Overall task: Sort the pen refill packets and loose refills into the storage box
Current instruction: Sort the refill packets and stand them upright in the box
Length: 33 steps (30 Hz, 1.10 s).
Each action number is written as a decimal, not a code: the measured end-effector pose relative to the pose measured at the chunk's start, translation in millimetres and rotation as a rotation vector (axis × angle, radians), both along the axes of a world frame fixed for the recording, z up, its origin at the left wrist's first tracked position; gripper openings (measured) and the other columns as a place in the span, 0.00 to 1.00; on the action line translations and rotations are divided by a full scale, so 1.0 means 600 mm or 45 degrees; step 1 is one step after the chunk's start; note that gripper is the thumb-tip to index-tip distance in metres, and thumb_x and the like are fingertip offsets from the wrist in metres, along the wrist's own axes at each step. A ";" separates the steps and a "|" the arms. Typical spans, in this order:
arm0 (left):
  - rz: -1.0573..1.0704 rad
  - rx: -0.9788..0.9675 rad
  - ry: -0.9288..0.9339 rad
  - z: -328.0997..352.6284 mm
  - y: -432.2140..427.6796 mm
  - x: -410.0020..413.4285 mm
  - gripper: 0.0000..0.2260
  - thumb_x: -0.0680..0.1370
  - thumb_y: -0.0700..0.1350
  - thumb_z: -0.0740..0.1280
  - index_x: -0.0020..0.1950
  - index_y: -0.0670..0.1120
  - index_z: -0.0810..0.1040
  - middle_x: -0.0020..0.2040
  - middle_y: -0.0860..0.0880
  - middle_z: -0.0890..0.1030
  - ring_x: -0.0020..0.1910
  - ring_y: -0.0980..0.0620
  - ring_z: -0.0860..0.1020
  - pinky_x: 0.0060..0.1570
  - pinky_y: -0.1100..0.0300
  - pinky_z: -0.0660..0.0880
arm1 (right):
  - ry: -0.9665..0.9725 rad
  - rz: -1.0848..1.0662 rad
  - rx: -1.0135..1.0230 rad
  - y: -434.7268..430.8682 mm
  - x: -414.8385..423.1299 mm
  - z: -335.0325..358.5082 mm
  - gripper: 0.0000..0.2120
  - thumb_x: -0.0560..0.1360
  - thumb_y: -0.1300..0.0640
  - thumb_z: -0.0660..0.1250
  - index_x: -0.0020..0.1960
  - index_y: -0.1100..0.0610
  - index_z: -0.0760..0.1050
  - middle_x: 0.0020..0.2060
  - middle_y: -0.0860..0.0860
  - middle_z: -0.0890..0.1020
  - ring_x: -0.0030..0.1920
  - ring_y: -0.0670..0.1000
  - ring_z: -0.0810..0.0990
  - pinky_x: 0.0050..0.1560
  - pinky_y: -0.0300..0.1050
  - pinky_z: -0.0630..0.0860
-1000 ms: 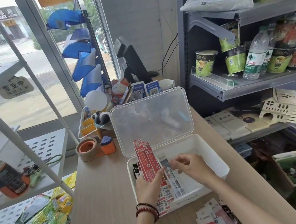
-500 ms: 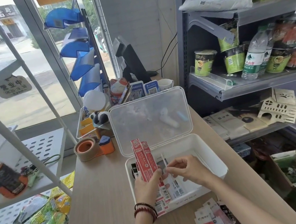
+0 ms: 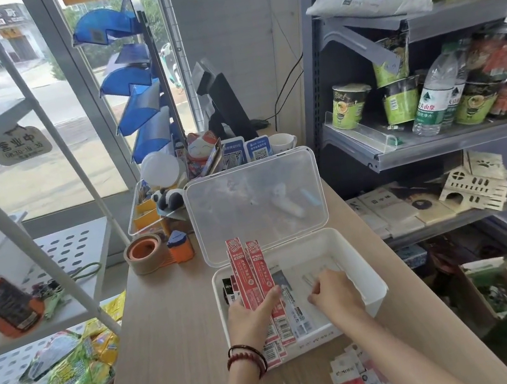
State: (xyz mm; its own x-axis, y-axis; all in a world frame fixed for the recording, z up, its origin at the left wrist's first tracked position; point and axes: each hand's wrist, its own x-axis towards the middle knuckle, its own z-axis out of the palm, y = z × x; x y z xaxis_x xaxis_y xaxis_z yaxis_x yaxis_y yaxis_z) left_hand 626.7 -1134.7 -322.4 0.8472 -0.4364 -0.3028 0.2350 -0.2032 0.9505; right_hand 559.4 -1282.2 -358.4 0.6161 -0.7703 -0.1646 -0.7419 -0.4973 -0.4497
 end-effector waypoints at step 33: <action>0.040 -0.081 0.082 0.001 0.000 0.003 0.08 0.70 0.45 0.75 0.45 0.45 0.82 0.40 0.46 0.85 0.40 0.48 0.84 0.40 0.57 0.80 | -0.699 0.429 0.725 0.011 -0.018 0.063 0.07 0.68 0.53 0.78 0.45 0.54 0.86 0.39 0.48 0.87 0.43 0.48 0.86 0.50 0.46 0.82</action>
State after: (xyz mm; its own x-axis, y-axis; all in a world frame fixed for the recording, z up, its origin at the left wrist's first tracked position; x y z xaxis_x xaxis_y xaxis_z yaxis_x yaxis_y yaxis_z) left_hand 628.6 -1135.0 -322.1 0.8404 -0.4303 -0.3295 0.3013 -0.1344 0.9440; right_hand 548.4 -1275.4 -320.9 0.9027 -0.4224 -0.0823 -0.1997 -0.2417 -0.9496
